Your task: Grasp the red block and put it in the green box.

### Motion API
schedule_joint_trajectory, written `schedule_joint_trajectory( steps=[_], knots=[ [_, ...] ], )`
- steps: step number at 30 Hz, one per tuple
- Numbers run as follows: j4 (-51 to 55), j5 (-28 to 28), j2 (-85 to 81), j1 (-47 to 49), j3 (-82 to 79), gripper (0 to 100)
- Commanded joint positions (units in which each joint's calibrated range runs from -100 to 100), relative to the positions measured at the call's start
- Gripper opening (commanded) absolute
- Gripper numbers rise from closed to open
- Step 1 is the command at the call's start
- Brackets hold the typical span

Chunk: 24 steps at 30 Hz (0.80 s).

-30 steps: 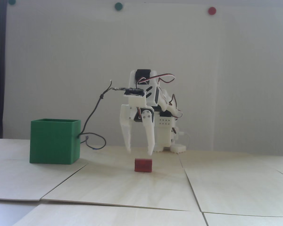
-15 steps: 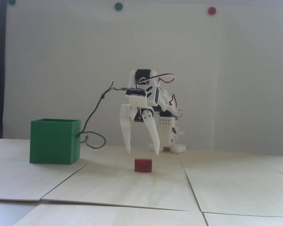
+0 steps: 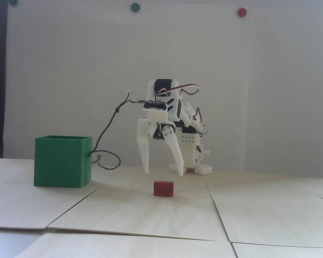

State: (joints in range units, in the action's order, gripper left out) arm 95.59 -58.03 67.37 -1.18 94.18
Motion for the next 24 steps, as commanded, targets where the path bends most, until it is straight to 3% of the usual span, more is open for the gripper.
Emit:
schedule_joint_trajectory(
  steps=[1, 24],
  knots=[
    [-1.24, -0.43, -3.61, -0.38, 4.22, 30],
    [-1.41, -0.28, -1.09, 1.39, 4.22, 30]
  ],
)
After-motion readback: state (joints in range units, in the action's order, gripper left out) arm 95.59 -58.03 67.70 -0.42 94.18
